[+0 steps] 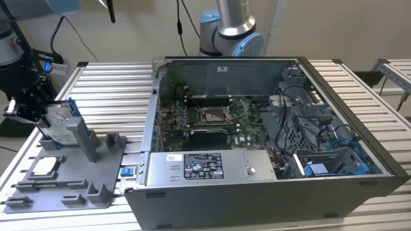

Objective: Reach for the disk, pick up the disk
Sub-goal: 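Pick up the disk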

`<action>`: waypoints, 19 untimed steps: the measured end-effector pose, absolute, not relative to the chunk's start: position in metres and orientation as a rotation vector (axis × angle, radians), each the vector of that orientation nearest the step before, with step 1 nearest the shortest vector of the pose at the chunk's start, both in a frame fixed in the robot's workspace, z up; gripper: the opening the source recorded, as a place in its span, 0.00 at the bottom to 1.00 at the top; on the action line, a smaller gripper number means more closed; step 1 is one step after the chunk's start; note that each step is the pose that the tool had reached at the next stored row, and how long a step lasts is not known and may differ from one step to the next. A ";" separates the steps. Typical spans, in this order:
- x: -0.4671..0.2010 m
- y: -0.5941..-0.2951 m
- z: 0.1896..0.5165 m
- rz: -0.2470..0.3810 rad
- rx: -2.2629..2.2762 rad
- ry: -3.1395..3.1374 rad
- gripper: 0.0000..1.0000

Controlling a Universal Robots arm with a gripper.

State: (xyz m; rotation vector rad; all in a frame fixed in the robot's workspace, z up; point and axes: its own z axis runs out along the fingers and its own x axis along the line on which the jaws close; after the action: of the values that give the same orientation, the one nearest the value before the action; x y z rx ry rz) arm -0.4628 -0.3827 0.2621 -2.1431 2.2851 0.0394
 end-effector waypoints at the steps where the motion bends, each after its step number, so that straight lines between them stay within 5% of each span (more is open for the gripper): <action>1: -0.463 -0.383 0.262 0.039 -2.143 2.285 0.00; 19: -0.463 -0.383 0.264 0.037 -2.144 2.286 0.00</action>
State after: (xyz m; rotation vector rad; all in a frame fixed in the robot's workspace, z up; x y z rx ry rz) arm -0.4628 -0.3826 0.2639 -2.1439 2.2858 0.0367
